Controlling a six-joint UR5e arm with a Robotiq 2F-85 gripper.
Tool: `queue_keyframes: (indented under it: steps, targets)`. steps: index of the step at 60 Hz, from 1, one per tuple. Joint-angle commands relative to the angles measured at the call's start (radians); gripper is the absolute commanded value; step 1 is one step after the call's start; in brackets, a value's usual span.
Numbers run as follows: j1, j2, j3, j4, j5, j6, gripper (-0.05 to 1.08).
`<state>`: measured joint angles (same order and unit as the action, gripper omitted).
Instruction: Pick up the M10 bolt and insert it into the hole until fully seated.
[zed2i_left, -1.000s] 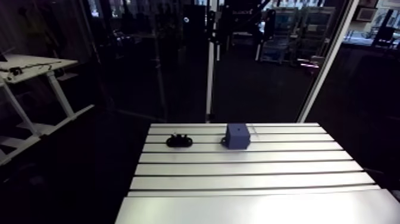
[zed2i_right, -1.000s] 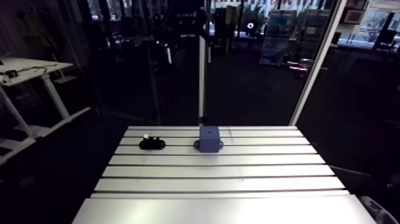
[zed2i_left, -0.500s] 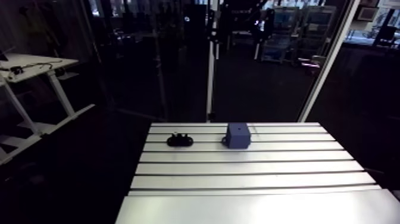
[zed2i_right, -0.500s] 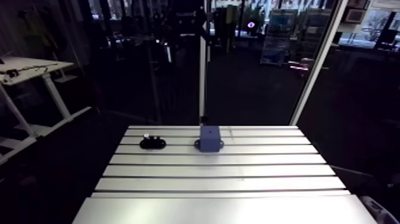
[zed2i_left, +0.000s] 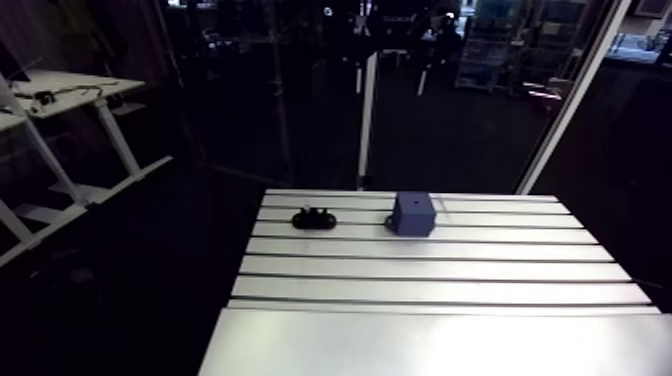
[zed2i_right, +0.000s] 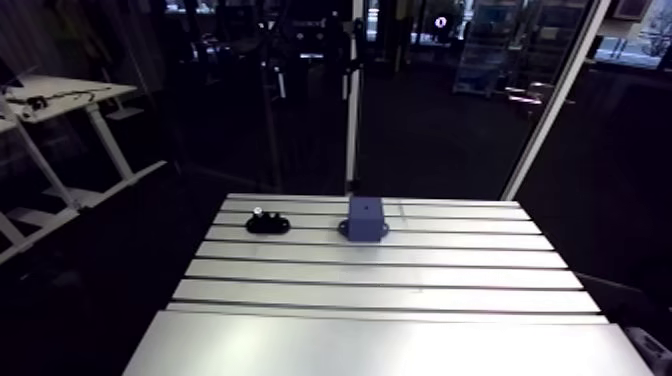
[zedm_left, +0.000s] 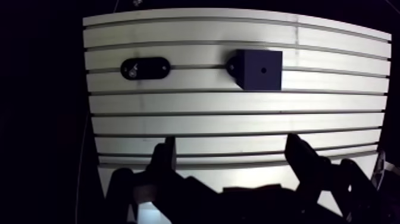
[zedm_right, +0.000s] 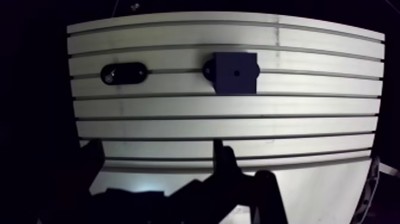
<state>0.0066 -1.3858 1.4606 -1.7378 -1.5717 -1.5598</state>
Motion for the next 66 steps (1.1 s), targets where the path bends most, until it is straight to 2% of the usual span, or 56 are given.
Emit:
queue_keyframes:
  steps: [1,22,25,26,28,29,30,36,53,66]
  targets:
    - [0.035,0.036,0.019,-0.054,-0.007,0.045,0.01]
    - [0.109,0.091,0.046,-0.132,-0.024,0.096,0.01]
    - [0.127,0.102,0.048,-0.144,-0.038,0.110,0.01]
    - [0.127,0.102,0.048,-0.144,-0.038,0.110,0.01]
    - [0.144,0.115,0.048,-0.158,-0.056,0.128,0.01]
    - [0.144,0.115,0.048,-0.158,-0.056,0.128,0.01]
    - [0.152,0.122,0.049,-0.164,-0.064,0.134,0.01]
    - [0.172,0.137,0.051,-0.185,-0.076,0.150,0.01]
    - [0.176,0.156,0.096,-0.310,-0.067,0.194,0.01]
    - [0.183,0.194,0.115,-0.348,-0.064,0.192,0.01]
